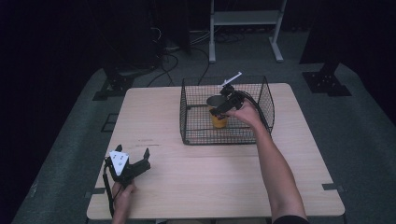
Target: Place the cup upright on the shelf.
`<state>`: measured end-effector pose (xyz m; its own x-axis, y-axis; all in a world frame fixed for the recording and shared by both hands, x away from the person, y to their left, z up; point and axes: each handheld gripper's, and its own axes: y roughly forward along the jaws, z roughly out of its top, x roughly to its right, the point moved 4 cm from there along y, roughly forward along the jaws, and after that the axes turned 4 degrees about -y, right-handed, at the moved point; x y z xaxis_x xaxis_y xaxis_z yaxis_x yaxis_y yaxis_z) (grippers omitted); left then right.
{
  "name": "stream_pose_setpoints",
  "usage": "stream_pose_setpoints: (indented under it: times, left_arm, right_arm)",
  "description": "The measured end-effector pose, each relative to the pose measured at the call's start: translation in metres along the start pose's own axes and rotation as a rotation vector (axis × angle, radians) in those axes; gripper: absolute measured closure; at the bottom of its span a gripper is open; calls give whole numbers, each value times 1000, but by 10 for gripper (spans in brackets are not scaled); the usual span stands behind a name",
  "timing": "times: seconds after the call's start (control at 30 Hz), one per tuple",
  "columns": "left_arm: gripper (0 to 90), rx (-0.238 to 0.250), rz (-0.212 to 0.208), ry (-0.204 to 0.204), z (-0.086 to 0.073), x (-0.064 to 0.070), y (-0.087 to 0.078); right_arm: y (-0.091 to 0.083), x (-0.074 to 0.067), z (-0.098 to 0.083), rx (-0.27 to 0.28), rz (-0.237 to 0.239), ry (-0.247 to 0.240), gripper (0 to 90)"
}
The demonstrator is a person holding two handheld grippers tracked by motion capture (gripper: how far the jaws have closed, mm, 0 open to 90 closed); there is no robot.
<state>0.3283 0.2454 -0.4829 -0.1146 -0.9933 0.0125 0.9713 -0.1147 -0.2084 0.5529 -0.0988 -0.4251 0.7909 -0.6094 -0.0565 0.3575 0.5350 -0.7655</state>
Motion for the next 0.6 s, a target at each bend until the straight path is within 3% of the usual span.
stream_pose_setpoints:
  times: [0.6]
  left_arm:
    - [8,1,0,1,0,0,0]
  right_arm:
    - [-4,-3,-5,-15,-18,-40,108]
